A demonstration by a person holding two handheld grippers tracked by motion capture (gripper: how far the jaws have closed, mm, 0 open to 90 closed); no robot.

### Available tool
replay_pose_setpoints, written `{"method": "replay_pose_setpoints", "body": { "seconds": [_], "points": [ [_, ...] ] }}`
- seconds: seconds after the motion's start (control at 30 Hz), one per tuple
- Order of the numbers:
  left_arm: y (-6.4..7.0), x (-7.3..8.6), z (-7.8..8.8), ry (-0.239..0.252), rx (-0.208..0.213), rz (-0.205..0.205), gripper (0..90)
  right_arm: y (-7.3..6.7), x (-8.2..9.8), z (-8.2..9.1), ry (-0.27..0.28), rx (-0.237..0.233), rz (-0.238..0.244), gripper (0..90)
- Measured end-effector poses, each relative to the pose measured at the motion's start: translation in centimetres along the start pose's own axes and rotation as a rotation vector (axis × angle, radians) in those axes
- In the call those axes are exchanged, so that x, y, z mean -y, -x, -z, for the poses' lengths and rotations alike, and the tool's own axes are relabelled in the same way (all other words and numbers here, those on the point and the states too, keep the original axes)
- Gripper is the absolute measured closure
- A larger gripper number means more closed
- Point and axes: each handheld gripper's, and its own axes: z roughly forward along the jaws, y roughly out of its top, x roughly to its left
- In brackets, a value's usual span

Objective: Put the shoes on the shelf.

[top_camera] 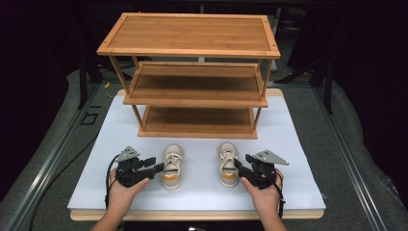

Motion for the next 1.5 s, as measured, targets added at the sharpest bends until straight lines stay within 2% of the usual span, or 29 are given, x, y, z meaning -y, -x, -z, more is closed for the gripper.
{"method": "replay_pose_setpoints", "body": {
  "seconds": [0.13,0.33,0.4,0.47,0.5,0.53,0.57,0.6,0.7,0.73,0.8,0.87,0.9,0.97,1.03,1.17,1.43,1.5],
  "points": [
    [0.2,0.2,-1.0,-0.022,0.006,0.006,48.1,-0.5,0.1,-0.6,-0.022,-0.006,0.011,44.3],
    [0.3,0.1,-2.0,-0.05,-0.002,0.005,45.2,-0.4,0.5,-1.9,-0.09,-0.032,-0.014,40.8],
    [0.4,0.2,-2.5,-0.062,-0.01,0.005,43.9,-0.4,0.5,-2.1,-0.087,-0.026,-0.015,41.1],
    [0.2,0.3,-3.0,-0.067,-0.002,0.027,44.0,-0.3,0.6,-2.5,-0.116,-0.016,-0.013,48.2],
    [0.2,0.3,-3.0,-0.067,-0.002,0.027,44.6,-0.3,0.6,-2.5,-0.116,-0.016,-0.013,48.2],
    [0.1,0.3,-3.1,-0.066,-0.006,0.032,47.6,-0.3,0.6,-2.7,-0.119,-0.031,-0.038,52.5],
    [0.1,0.3,-3.0,-0.066,-0.015,0.029,47.6,-0.3,0.6,-2.7,-0.119,-0.031,-0.038,52.5],
    [0.1,0.4,-3.0,-0.066,-0.017,0.037,51.2,-0.2,0.6,-2.6,-0.117,-0.03,-0.046,56.8],
    [0.2,0.3,-3.0,-0.063,-0.023,0.041,53.1,-0.2,0.5,-2.6,-0.122,-0.06,-0.077,58.5],
    [0.3,0.2,-3.0,-0.061,-0.027,0.033,55.3,-0.5,0.5,-2.6,-0.123,-0.046,-0.068,59.2],
    [0.4,0.2,-3.1,-0.063,-0.024,0.027,56.6,-0.7,0.4,-2.7,-0.127,-0.05,-0.059,59.8],
    [0.9,0.2,-3.4,-0.06,-0.021,0.028,56.6,-1.6,0.4,-3.0,-0.134,-0.087,-0.046,61.1],
    [0.9,0.2,-3.4,-0.06,-0.021,0.028,56.6,-2.1,0.4,-3.1,-0.131,-0.076,-0.037,61.2],
    [1.2,0.2,-3.6,-0.06,-0.017,0.031,56.6,-2.5,0.4,-3.2,-0.133,-0.081,-0.028,61.3],
    [1.6,0.2,-3.8,-0.056,-0.011,0.036,56.6,-3.4,0.5,-3.5,-0.135,-0.091,-0.013,61.5],
    [2.5,0.1,-4.3,-0.068,0.008,0.017,56.5,-4.2,0.5,-3.7,-0.139,-0.097,-0.008,61.5],
    [3.3,0.0,-4.8,-0.069,0.013,0.016,56.6,-4.7,0.5,-3.8,-0.135,-0.103,-0.011,61.5],
    [3.5,0.0,-4.9,-0.071,0.02,0.007,56.5,-5.0,0.6,-3.9,-0.137,-0.117,-0.018,61.5]
  ]
}}
